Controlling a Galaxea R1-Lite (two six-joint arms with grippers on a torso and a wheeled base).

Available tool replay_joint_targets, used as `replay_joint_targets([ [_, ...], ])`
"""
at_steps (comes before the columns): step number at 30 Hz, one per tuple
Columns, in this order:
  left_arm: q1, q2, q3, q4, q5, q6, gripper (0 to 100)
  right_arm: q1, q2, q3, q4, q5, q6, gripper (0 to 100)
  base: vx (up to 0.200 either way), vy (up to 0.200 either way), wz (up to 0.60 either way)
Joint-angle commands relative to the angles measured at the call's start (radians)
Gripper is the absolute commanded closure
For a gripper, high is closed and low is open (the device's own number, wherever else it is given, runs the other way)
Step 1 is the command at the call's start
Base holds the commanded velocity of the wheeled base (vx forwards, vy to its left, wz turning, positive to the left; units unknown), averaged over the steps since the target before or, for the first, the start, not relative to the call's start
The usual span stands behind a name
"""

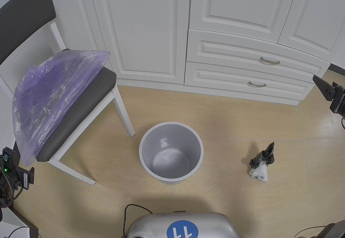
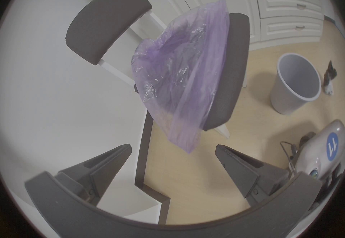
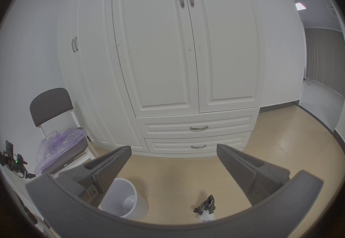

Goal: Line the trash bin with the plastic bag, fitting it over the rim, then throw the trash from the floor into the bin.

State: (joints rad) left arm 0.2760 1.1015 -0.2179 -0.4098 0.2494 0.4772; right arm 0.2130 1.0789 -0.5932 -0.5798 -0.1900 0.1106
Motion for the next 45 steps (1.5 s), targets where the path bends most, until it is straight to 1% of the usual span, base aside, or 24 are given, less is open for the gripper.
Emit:
replay_joint_targets([
  [1,0.015,0.129,0.011,-0.075,-0.002,-0.034,0,0.002,0.003,0.003,0.000,0.000,0.000,0,0.000,0.000,0.00],
  [5,0.025,0.166,0.018,-0.138,-0.002,-0.037,0,0.020,0.003,0.004,0.000,0.000,0.001,0,0.000,0.000,0.00],
  [11,0.034,0.205,0.020,-0.181,-0.001,-0.043,0,0.023,0.016,0.006,0.000,0.000,0.003,0,0.000,0.000,0.00],
  [17,0.037,0.238,0.026,-0.264,0.001,-0.069,0,0.026,0.015,0.007,0.000,0.000,0.003,0,0.000,0.000,0.00],
  [24,0.051,0.233,0.031,-0.277,-0.002,-0.071,0,0.029,0.013,0.007,-0.002,0.000,0.003,0,0.000,0.000,0.00],
  [31,0.052,0.181,0.038,-0.294,-0.001,-0.062,0,0.031,-0.001,0.012,0.000,0.000,-0.002,0,0.000,0.000,0.00],
  [34,0.052,0.172,0.038,-0.294,0.001,-0.062,0,0.062,-0.017,0.016,0.000,-0.002,-0.006,0,0.000,0.000,0.00],
  [37,0.052,0.186,0.037,-0.294,0.001,-0.066,0,0.086,-0.020,0.021,0.001,-0.005,-0.006,0,0.000,0.000,0.00],
  [44,0.055,0.242,0.028,-0.300,0.005,-0.074,0,0.088,-0.014,0.029,0.000,-0.003,-0.006,0,0.000,0.000,0.00],
  [45,0.065,0.268,0.031,-0.333,0.005,-0.075,0,0.094,-0.019,0.029,0.000,-0.003,-0.006,0,0.000,0.000,0.00],
])
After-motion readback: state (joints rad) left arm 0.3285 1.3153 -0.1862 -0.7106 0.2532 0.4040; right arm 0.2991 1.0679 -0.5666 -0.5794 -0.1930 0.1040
